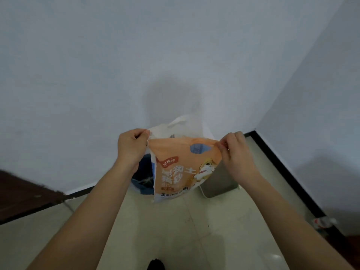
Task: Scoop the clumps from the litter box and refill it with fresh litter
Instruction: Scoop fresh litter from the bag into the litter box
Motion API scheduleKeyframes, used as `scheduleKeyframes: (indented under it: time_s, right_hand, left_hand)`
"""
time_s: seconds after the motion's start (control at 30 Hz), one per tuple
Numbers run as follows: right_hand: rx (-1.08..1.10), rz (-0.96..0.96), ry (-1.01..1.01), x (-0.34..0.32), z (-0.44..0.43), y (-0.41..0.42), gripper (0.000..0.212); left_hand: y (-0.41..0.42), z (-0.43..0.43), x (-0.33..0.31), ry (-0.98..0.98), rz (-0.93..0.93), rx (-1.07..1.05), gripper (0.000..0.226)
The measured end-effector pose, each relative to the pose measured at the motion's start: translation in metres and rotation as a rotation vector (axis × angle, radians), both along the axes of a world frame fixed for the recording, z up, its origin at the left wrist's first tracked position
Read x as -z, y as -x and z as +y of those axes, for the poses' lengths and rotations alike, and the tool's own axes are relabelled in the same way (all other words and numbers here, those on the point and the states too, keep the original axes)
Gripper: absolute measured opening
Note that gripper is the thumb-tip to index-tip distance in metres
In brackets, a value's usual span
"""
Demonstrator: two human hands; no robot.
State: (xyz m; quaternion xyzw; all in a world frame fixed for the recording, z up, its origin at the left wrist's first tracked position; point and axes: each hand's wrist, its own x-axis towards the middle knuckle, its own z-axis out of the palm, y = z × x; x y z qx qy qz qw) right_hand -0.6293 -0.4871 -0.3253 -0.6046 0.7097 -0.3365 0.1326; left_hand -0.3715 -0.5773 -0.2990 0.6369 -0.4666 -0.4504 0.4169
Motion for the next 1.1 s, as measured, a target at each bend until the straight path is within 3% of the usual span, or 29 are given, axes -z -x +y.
scheduleKeyframes:
  time_s: [0.13, 0.27, 0.4, 0.57, 0.67, 0.83, 1.1]
  right_hand:
    - [-0.194, 0.074, -0.078, -0.138, 0.008, -0.019, 0.009]
    - [-0.314, 0.189, -0.144, -0.200, 0.009, -0.044, 0.014]
    - [-0.446, 0.189, -0.047, -0.208, 0.016, -0.082, 0.013]
    - [-0.566, -0.111, 0.081, -0.219, 0.045, -0.164, 0.018]
    - [-0.669, -0.271, 0.019, -0.224, 0.076, -0.236, 0.014]
    - [-0.956, -0.237, -0.039, -0.221, 0.162, -0.369, 0.011]
    - [-1.343, -0.063, -0.047, -0.191, 0.337, -0.587, 0.015]
  left_hand:
    - [-0.045, 0.035, -0.122, 0.040, 0.020, -0.082, 0.015]
    - [-0.074, 0.081, -0.171, 0.128, 0.038, -0.219, 0.020]
    - [-0.104, 0.149, -0.184, 0.185, -0.029, -0.441, 0.026]
    - [-0.155, 0.248, -0.200, 0.206, -0.175, -0.678, 0.019]
    - [-0.196, 0.316, -0.208, 0.149, -0.193, -0.847, 0.023]
    - [-0.279, 0.455, -0.206, 0.052, -0.136, -1.159, 0.024]
    - [-0.426, 0.681, -0.169, 0.007, -0.169, -1.487, 0.031]
